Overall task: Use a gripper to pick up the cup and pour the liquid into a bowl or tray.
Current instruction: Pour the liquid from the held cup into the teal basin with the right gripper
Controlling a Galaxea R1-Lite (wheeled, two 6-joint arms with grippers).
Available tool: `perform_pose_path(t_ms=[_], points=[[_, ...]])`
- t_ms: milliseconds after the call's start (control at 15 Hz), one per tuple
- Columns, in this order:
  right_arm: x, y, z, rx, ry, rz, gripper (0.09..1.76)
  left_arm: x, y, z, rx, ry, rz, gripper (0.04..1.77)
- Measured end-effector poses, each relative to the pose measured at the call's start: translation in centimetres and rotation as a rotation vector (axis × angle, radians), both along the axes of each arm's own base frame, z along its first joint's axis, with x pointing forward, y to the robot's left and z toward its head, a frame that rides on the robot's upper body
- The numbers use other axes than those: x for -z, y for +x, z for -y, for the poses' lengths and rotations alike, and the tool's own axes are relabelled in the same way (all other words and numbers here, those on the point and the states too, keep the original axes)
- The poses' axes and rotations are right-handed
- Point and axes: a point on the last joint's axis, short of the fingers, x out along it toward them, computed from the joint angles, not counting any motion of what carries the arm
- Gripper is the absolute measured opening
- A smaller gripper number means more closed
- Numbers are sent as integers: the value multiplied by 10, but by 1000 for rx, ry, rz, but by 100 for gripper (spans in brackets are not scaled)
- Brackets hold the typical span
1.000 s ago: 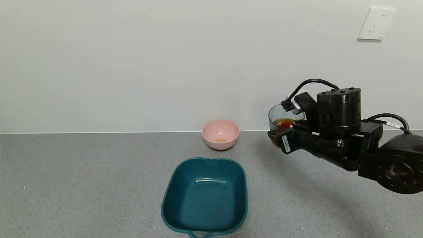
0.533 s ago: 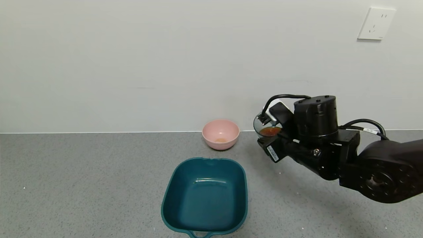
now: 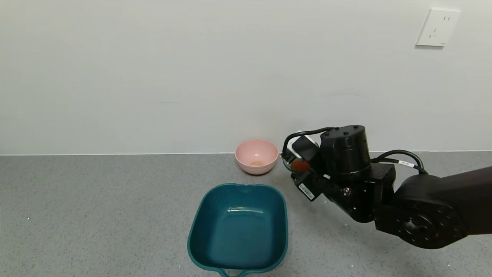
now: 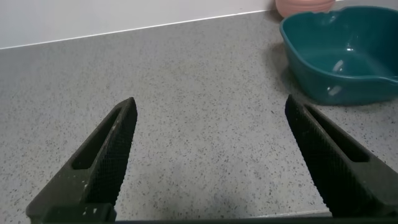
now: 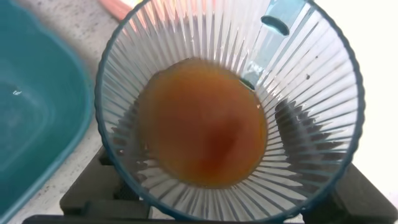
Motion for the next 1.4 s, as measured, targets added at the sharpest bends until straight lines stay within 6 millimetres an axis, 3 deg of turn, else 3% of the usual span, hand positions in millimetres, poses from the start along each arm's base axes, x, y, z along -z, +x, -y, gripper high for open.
perform_pose_path(t_ms=[867,1400], points=[[3,-8,-32,-74,-250,137,135,0,0,0,0,0,0,172],[7,-9,-36,-134,-414,160,135,0,0,0,0,0,0,172]])
